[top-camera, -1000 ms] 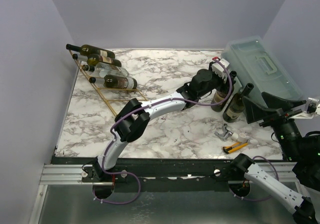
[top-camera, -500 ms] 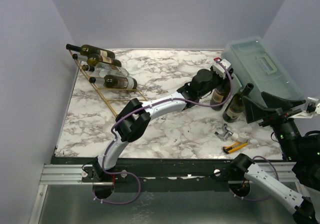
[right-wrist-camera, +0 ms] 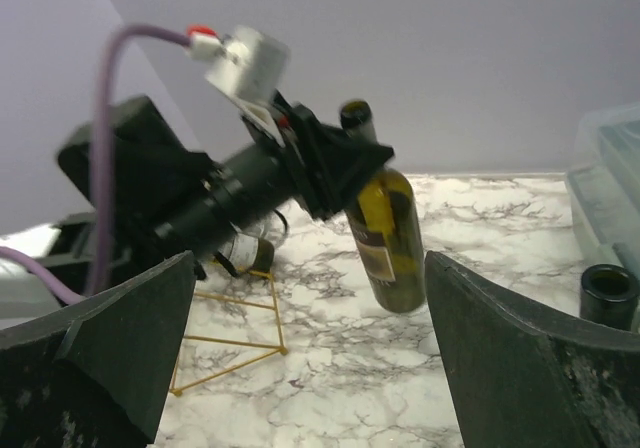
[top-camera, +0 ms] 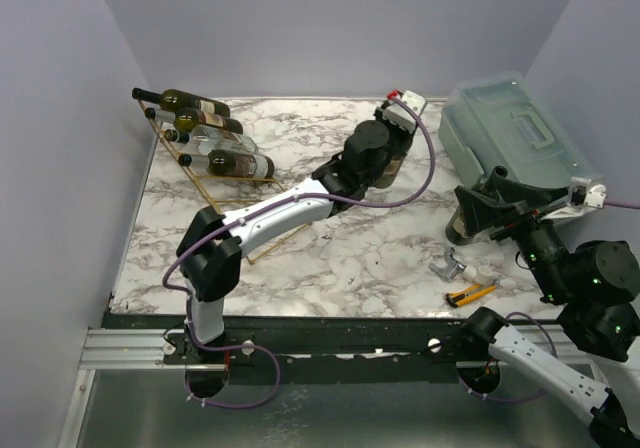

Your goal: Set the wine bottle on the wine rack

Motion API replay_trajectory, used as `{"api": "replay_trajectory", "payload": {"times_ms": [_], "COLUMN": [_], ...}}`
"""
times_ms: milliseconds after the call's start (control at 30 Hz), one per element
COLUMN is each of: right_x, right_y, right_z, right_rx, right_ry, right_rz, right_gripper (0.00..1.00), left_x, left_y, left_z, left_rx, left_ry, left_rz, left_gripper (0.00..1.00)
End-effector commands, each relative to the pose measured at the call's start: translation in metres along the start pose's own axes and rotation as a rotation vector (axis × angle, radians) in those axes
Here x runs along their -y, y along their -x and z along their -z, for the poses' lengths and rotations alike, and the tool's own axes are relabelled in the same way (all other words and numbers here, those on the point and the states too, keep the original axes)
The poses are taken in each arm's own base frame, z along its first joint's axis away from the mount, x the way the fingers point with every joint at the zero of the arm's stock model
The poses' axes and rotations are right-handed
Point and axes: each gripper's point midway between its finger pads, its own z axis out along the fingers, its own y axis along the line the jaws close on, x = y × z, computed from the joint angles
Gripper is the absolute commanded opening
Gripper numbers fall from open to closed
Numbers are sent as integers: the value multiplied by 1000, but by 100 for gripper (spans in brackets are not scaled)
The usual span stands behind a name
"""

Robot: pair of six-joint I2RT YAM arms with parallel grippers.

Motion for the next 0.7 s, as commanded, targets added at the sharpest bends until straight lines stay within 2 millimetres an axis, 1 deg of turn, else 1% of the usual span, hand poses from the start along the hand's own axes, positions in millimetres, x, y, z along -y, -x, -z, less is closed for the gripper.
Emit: {"api": "replay_trajectory", "payload": {"times_ms": [0, 133, 233, 367, 433, 533, 633, 667], "right_x": [-20, -31, -38, -46, -53, -63, -70, -73], "right_y": [-21, -40, -53, -70, -80, -95, -110, -109], "right_z": [-21, -37, -47, -60, -67, -77, -84, -87], "right_rx": [-46, -75, -92, -108, -128, -168, -216, -206], "right_ry": [75, 116, 138, 169, 195, 230, 255, 268], "right_rz": [-17, -31, -38, -61, -70, -80, -91, -98], "right_gripper": [100, 100, 100, 100, 100, 100, 100, 100], "left_x": [-96, -160, -203, -249, -267, -290, -307, -310], "left_y": [84, 85, 83, 79, 80, 74, 59, 53], "left_z": [39, 65, 87, 119, 133, 152, 166, 169], "left_rx": [156, 144, 153, 178, 195, 206, 202, 197], "left_ry": [270, 391, 445, 508, 530, 579, 617, 625], "left_rz": [37, 114, 187, 256, 292, 328, 383, 396], "left_gripper": [0, 0, 0, 0, 0, 0, 0, 0]}}
